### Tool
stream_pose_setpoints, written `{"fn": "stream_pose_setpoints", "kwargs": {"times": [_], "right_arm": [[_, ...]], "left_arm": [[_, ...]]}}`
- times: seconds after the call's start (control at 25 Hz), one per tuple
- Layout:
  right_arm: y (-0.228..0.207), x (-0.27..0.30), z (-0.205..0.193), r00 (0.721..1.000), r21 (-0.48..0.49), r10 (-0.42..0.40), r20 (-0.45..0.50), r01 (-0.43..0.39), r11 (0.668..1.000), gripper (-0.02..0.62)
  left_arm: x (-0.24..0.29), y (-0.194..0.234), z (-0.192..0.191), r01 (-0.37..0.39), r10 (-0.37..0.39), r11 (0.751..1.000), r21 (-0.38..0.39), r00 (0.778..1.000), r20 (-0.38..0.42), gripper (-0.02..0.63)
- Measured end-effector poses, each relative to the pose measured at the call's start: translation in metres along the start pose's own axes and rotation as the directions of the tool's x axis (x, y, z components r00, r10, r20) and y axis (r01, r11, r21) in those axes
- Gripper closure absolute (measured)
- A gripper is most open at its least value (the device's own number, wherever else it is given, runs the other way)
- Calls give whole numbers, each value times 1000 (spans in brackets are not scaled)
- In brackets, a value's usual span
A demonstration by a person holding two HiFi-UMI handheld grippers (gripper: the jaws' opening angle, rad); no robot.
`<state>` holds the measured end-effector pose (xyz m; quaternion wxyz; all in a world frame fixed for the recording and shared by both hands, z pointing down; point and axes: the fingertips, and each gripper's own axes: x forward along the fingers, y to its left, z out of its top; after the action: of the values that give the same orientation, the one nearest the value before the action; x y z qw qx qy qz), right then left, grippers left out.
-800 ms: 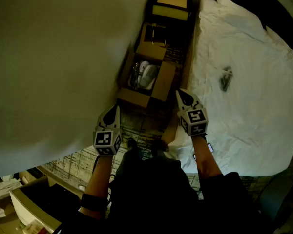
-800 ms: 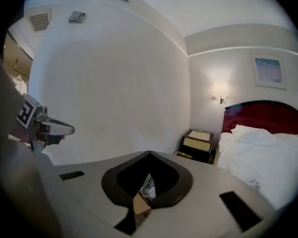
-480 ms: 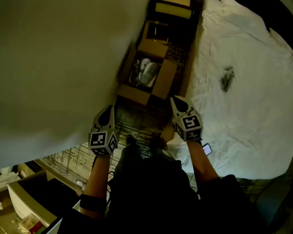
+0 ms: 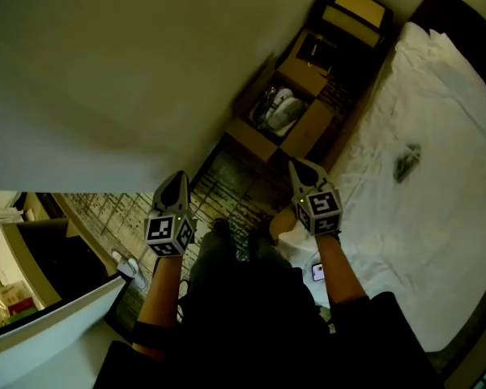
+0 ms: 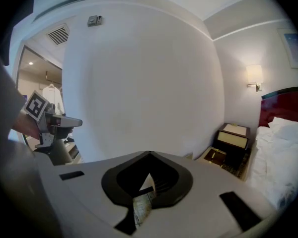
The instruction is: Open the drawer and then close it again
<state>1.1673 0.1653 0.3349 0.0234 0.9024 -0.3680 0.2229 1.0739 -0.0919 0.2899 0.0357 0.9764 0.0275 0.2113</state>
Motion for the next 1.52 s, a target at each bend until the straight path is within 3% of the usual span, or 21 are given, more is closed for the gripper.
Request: {"fn": "stream_pose_setpoints", "kwargs": {"times": [0.2,0.48,0.92,1.08,1.32,1.4,1.52], "right_arm": [[63,19,20,992,-58,124,-7,-125,991,595],[159,34,18,966,-145,257,-29,-259,955,595],[377,13,-6,860,-260,501,-96,-507,822,595],[455,3,-19,797,-287,587,-140,-601,746,595],[571,-15,-32,679,-345,707,-198,-723,598,595],[611,-23,-39,625,-360,746,-228,-766,532,595],[671,-34,-46,517,-394,805,-291,-831,392,595]], "left_arm": [[-59,41,-17,-120,121,992,-40,993,12,604],[-149,91,-49,-271,278,957,-105,959,57,604],[-333,157,-119,-469,483,862,-195,875,33,604],[-409,174,-150,-565,583,792,-231,813,12,604],[-520,191,-186,-696,725,655,-295,689,-15,604],[-556,196,-201,-736,769,599,-314,639,-31,604],[-604,195,-223,-800,841,479,-361,536,-70,604]]}}
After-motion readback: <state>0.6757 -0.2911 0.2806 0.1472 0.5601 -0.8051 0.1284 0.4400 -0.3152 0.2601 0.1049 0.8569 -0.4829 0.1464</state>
